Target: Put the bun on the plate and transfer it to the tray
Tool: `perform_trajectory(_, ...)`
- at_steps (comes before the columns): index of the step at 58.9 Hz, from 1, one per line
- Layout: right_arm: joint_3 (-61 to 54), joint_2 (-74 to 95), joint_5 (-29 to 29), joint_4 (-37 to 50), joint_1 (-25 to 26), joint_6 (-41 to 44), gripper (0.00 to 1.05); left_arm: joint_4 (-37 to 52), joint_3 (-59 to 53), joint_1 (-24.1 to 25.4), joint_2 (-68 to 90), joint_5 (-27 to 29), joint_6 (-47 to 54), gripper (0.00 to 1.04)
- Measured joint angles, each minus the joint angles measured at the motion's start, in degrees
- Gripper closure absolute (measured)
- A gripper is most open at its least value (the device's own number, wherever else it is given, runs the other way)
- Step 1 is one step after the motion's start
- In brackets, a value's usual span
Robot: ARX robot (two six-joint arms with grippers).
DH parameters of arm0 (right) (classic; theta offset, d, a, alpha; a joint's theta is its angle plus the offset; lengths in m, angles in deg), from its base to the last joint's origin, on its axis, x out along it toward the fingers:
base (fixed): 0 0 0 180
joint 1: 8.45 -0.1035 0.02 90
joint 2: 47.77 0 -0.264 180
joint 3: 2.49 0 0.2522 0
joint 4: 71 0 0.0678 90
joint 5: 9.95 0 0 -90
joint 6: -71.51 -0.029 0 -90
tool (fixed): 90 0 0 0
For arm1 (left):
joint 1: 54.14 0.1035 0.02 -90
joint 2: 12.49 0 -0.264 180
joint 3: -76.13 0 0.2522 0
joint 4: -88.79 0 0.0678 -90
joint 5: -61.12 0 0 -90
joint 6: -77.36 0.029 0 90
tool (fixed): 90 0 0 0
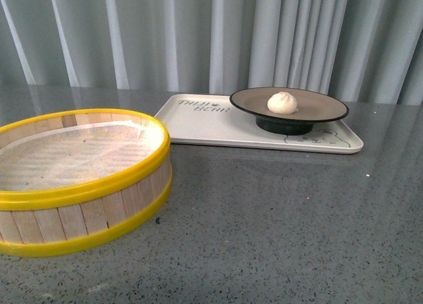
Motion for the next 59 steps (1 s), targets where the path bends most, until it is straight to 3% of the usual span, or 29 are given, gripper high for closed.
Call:
perform_trajectory(17,0.0,-3.76,0.0,-3.74,0.0,0.0,1.03,0.0,0.0,-0.02,0.0,0.0,0.0,0.07)
perform_trajectory(25,0.04,-11.87,0.0,-13.49,-0.02,0.02,1.03,0.0,0.0,0.0,0.0,0.02,0.0,0.07)
perform_trajectory(49,0.04,-13.46,0.0,-13.86,-0.04,0.07,1.03,0.0,0.0,0.0,-0.02,0.0,0.0,0.07)
perform_trajectory(59,0.04,-13.46,0.0,-13.86,-0.04,0.07,0.77,0.0,0.0,0.0,-0.02,0.0,0.0,0.07)
